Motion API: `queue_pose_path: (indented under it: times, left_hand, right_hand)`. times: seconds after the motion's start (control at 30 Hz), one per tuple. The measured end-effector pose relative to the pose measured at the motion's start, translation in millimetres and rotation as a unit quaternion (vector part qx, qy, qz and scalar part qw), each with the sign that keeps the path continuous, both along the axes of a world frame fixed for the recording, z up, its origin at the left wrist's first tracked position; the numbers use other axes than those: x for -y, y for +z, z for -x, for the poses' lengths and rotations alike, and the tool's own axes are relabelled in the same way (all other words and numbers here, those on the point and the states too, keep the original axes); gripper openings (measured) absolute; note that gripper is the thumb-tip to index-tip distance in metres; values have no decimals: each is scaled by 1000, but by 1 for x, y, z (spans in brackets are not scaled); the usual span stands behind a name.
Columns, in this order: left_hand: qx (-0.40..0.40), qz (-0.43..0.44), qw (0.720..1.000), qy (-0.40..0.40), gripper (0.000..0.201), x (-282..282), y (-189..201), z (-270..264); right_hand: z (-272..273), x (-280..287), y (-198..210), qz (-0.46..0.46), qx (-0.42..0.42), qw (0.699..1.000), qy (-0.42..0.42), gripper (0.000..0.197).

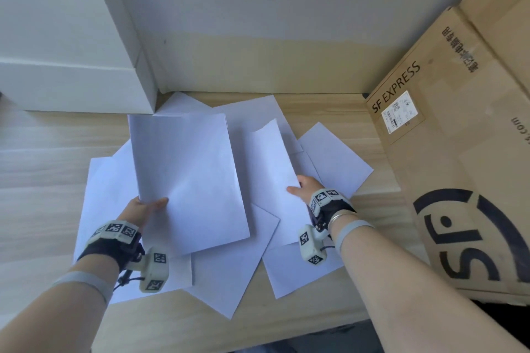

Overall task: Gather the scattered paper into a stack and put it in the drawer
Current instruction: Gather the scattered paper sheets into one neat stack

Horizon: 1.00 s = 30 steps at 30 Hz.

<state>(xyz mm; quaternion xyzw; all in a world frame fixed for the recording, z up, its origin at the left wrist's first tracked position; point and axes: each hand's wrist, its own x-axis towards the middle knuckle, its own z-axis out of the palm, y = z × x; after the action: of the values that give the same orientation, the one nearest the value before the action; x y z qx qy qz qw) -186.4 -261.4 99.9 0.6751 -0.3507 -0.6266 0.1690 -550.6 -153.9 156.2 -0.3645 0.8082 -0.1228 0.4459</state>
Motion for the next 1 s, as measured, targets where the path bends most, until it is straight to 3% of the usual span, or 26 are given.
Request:
queue_pose_path:
  times: [0.1,0.3,0.43,0.67,0.77,0.83,0.93,1.0]
  left_hand:
    - [-1,0,1000,1,48,-2,-2,1]
    - [-15,9,1000,6,48,-4,-3,10]
    - [-24,10,1000,8,45,-6,-1,16]
    - [-14,20,999,28,49,0,-14,8]
    - [-6,25,999,27,66,5,-32,6]
    - [-11,22,999,23,70,5,-36,9]
    - [-7,16,1000,11,55,-1,-20,19]
    - [-2,14,1000,9,50,-4,-14,24]
  right_hand:
    - [-19,2,-4,-2,28,999,16,51]
    - [-42,3,-15,-28,-18,998,62,71]
    - [-27,-1,-8,5,-38,999,16,46]
    - [34,-24,13,14,-127,984,-120,26]
    - [52,-31,12,-14,-152,982,-113,11]
    - [58,-32,10,-7,-176,978,-111,21]
    - [60,-28,18,5,-192,975,-112,32]
    - [59,-23,20,-40,-210,974,-77,46]
